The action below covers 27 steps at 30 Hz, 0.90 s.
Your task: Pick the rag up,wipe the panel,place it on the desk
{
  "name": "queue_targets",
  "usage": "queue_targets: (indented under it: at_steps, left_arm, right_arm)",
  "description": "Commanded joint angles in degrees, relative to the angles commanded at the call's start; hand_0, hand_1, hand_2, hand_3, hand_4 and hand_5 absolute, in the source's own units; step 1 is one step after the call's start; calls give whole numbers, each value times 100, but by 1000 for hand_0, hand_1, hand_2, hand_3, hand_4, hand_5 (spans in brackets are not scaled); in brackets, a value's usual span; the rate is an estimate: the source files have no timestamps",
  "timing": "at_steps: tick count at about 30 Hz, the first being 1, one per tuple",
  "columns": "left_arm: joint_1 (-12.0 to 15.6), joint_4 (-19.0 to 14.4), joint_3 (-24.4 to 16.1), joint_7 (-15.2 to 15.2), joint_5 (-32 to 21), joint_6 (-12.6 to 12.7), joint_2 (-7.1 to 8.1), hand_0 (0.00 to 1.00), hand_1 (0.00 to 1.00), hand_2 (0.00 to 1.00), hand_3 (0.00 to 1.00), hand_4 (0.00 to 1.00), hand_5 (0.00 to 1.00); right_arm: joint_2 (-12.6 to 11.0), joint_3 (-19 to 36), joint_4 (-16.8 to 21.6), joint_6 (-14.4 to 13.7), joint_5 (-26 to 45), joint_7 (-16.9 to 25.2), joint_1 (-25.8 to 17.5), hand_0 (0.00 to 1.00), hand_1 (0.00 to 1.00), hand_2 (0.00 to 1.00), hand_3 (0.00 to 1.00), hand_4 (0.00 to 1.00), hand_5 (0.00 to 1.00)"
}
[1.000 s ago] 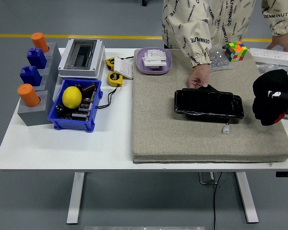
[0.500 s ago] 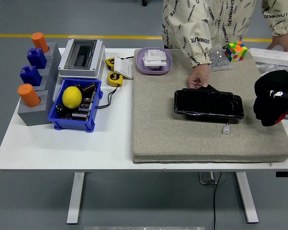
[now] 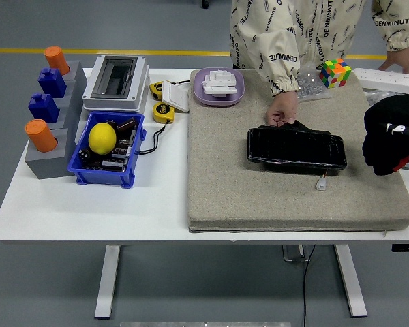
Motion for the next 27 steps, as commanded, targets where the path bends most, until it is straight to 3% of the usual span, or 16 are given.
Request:
queue_targets:
  at_steps: [27]
  left_arm:
    - [-3, -1, -3, -2, 1, 1, 9, 606, 641, 654, 561, 628, 440]
  right_arm:
    - [-3, 20, 7, 18, -8, -10, -4, 585, 592, 670, 611, 998, 550]
